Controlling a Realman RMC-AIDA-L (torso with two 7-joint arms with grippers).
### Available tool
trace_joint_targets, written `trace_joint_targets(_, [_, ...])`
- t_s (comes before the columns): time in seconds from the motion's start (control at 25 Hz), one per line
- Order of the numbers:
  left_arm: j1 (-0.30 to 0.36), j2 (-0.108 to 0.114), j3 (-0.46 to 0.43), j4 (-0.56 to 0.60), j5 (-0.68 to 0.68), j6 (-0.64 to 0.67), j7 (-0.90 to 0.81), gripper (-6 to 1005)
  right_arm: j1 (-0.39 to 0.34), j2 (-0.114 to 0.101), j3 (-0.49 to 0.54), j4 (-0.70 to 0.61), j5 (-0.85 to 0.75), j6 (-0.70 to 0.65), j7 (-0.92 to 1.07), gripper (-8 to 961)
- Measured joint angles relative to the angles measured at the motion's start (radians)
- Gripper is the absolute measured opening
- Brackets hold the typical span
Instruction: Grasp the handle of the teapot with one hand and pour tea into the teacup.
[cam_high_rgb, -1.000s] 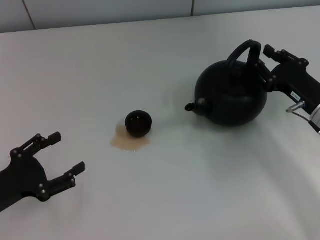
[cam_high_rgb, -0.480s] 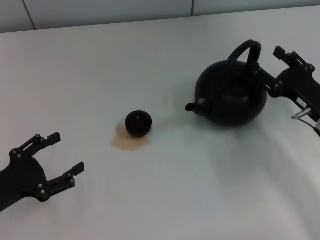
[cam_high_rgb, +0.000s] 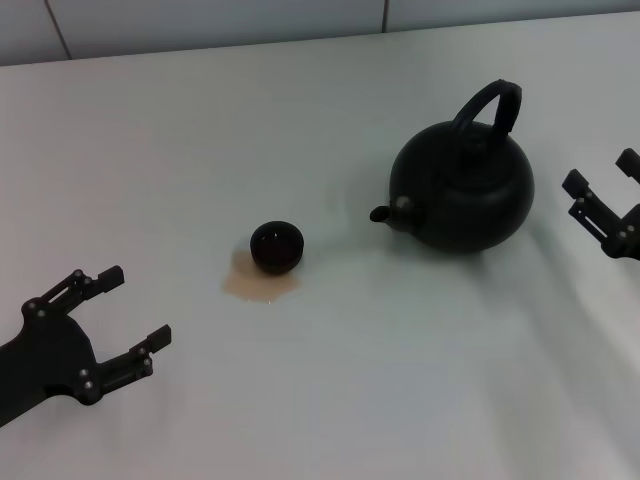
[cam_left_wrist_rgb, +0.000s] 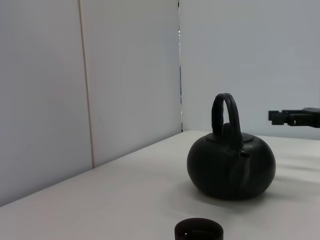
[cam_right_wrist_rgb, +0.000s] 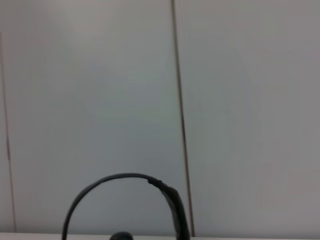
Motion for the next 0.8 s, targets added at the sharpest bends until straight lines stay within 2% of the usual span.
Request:
trace_joint_targets(0.12, [-0.001, -0.001, 0.001, -0.001, 0.0, -0.001, -0.003, 859, 0.0, -0.005, 0.0, -0.001, -0.001, -0.017, 0.0, 751])
trace_joint_targets(0.16, [-0.001, -0.001, 0.003, 0.0, 0.0, -0.001, -0.005, 859, -0.001, -0.019, -0.013, -0.013, -0.025, -0.055, 0.016, 751])
trace_joint_targets(0.2, [-0.001, -0.001, 0.003, 0.0, 0.0, -0.001, -0.005, 859, -0.001, -0.019, -0.013, -0.013, -0.025, -0.055, 0.016, 751])
trace_joint_targets(0.24, [-0.001, -0.001, 0.003, 0.0, 0.0, -0.001, -0.005, 859, -0.002, -0.044, -0.028, -0.039, -0.099, -0.094, 0.059, 751])
trace_joint_targets(0.28, [-0.002, 0.0, 0.007, 0.0, 0.001, -0.001, -0.006, 859, -0.002, -0.044, -0.028, -0.039, -0.099, -0.094, 0.059, 751])
trace_joint_targets(0.32, [-0.003, 0.001, 0.008, -0.001, 0.004, -0.001, -0.006, 859, -0.001, -0.064, -0.032, -0.062, -0.16, -0.114, 0.098, 751])
trace_joint_targets(0.4, [-0.008, 0.004, 0.01, 0.001, 0.017, -0.001, -0.008, 859, 0.006, -0.101, -0.033, -0.138, -0.325, -0.143, 0.223, 750])
trace_joint_targets(0.44, [-0.017, 0.01, 0.011, 0.004, 0.043, 0.0, -0.013, 859, 0.019, -0.123, -0.028, -0.216, -0.467, -0.16, 0.324, 750])
trace_joint_targets(0.48, [-0.017, 0.01, 0.011, 0.004, 0.043, 0.0, -0.013, 859, 0.019, -0.123, -0.028, -0.216, -0.467, -0.16, 0.324, 750])
trace_joint_targets(0.56, [-0.04, 0.026, 0.011, 0.013, 0.095, 0.005, -0.045, 859, 0.045, -0.138, -0.025, -0.325, -0.637, -0.181, 0.442, 750])
trace_joint_targets(0.6, [-0.04, 0.026, 0.011, 0.013, 0.095, 0.005, -0.045, 859, 0.045, -0.138, -0.025, -0.325, -0.637, -0.181, 0.442, 750])
trace_joint_targets(0.64, [-0.053, 0.034, 0.011, 0.032, 0.124, 0.014, -0.083, 859, 0.065, -0.144, -0.025, -0.392, -0.741, -0.196, 0.519, 750])
trace_joint_targets(0.8, [-0.068, 0.043, 0.011, 0.082, 0.178, 0.029, -0.146, 859, 0.085, -0.149, -0.025, -0.466, -0.848, -0.208, 0.587, 750])
